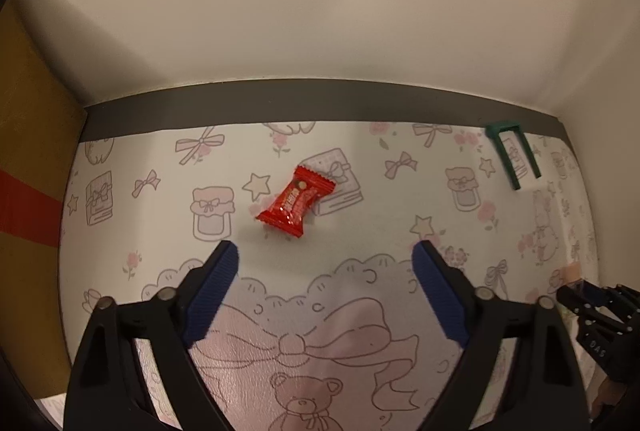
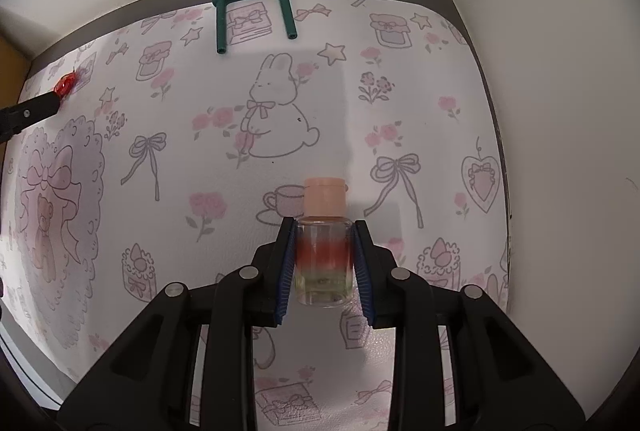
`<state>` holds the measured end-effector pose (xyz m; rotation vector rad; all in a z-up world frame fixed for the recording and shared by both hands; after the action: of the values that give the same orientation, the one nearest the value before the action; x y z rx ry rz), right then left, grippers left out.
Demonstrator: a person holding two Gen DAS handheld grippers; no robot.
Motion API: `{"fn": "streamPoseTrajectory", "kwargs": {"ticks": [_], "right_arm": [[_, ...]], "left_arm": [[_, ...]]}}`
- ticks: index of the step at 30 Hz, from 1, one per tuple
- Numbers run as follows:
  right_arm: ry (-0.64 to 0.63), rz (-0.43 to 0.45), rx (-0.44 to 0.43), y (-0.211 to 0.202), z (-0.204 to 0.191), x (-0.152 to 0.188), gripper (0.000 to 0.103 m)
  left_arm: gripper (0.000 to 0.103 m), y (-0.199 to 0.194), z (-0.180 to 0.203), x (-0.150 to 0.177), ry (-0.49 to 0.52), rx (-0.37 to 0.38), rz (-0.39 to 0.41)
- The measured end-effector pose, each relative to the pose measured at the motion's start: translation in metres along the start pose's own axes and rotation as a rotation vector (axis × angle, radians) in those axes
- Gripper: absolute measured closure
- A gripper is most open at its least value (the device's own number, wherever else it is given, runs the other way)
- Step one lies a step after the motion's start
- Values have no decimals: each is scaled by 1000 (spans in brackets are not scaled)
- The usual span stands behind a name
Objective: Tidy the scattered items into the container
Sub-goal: 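Grasp the pink-capped glass bottle with the right tool while the left tool grasps the red candy, then lift the red candy and pink-capped bottle with both tools off the mat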
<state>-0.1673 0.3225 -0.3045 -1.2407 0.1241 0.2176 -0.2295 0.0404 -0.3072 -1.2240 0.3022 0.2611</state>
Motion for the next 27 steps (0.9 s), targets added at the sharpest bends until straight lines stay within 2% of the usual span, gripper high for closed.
{"fn": "streamPoseTrajectory", "kwargs": {"ticks": [6, 8, 11, 17, 21, 27], "right_arm": [[11, -2, 4, -2, -3, -3, 74], [-2, 12, 18, -3, -7, -5, 74], [-19, 27, 38, -5, -11, -7, 74], [-21, 28, 27, -5, -8, -14, 74], [-22, 25, 25, -2, -8, -22, 74], [-21, 20, 32, -4, -10, -25, 74]], "left_arm": [[43, 14, -1, -6, 54, -29, -32], [57, 19, -3, -7, 70, -41, -40], [67, 22, -5, -10, 101, -63, -38], [70, 11, -8, -21, 110, -77, 4], [70, 11, -6, -28, 169, -101, -5], [69, 20, -1, -31, 197, -63, -36]]}}
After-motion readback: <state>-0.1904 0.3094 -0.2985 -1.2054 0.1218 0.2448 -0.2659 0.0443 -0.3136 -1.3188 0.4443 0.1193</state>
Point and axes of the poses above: each gripper's, at about its wrist camera, not at the fingertips, and y roughly the way its jaws point, z to its right, x to its underside, the point moved 8 cm from there along y, roughly the way its jaws point, and after that the axes turned 15 degrees about x, right-handed, at the moved point
